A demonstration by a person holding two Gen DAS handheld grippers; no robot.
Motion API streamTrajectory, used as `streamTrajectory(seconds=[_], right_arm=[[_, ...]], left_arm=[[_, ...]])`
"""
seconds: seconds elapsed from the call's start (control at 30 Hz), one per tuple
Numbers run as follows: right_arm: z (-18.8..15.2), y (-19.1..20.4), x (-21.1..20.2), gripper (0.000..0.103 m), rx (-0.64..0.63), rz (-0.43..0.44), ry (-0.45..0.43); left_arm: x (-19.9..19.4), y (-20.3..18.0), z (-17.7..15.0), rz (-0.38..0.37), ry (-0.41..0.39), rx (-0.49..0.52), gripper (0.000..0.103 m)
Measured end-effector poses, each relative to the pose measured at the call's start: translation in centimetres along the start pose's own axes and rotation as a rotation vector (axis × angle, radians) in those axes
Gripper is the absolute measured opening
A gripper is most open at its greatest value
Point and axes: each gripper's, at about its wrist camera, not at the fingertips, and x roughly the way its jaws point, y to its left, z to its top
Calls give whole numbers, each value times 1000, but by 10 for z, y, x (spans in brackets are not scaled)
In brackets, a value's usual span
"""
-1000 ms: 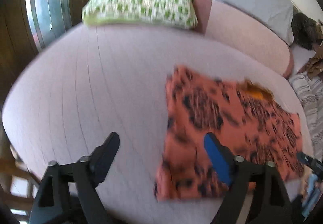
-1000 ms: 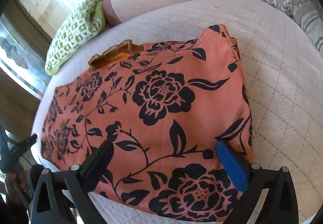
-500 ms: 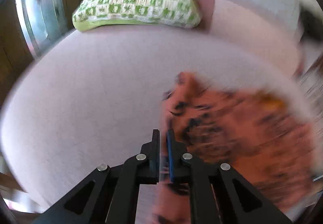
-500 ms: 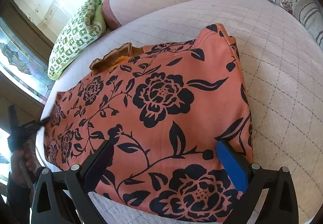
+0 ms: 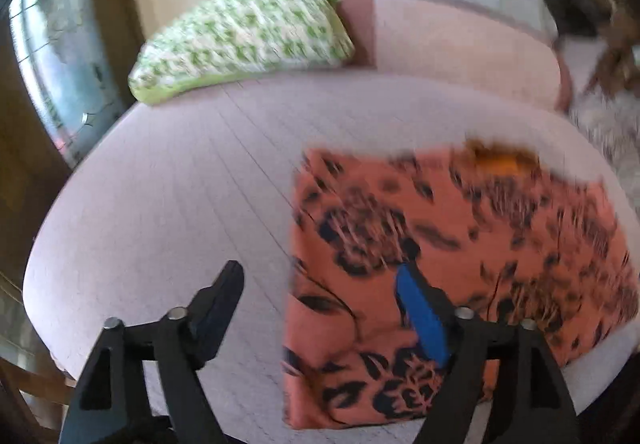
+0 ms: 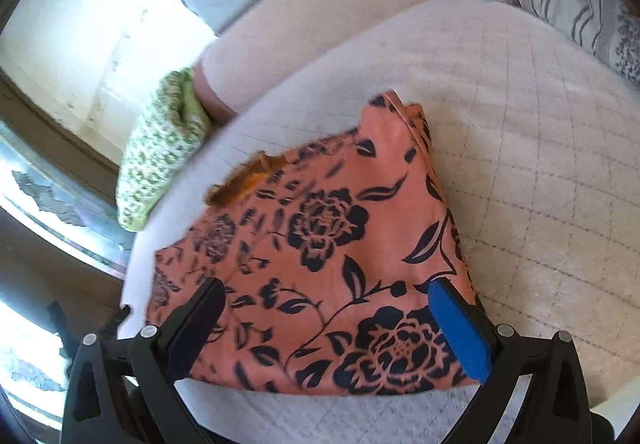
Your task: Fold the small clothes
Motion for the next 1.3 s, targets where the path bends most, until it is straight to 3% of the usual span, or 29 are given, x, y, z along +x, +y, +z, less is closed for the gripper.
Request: streamTrajectory(seconds=[0.07,0.13,0.2,0.27,0.33,0.4,0.47,0.5,0.6,0.67,0.8,0.97,1.13,1.3], right_arm=[[-1,-8,5,102,18,1,38],[-7,-36,23,99,121,-67,139],[-8,-37,11,100,153,-21,95],[-5,-25,-3,100,111,-35,70],[-2,-16,-6,100,46,-32,54],[-4,-24,8,100,72,-2,83],[-9,-47,23,100,184,27,107],[-10,-48,14,100,208,37,67],[-6,-30,-5,100,180,18,25],[-6,-23,-14,100,158,25,-4],[-23,-31,-11,100,275,55,27],[-37,-36,0,100,299,34,55],[-31,-45,-1,100,366,34,54],[-43,-47,-11,100,400,34,56]], left_arm=[[31,-12,-12,27,148,35,82],[27,-7,-17,12,129,-24,82],[14,0,-12,-17,105,-56,82],[4,2,-8,4,36,-57,83],[5,1,-11,25,36,-53,86],[39,4,-21,17,194,-36,88],[26,14,-23,-1,143,-109,87],[19,16,-21,6,127,-122,87],[-6,16,-8,19,4,-110,87],[-10,8,3,37,-24,-75,87],[-13,-23,7,-26,-33,-39,87],[-20,-71,8,-99,-44,80,87],[-12,-104,9,-108,-24,159,87],[-7,-103,8,-102,-9,163,87]])
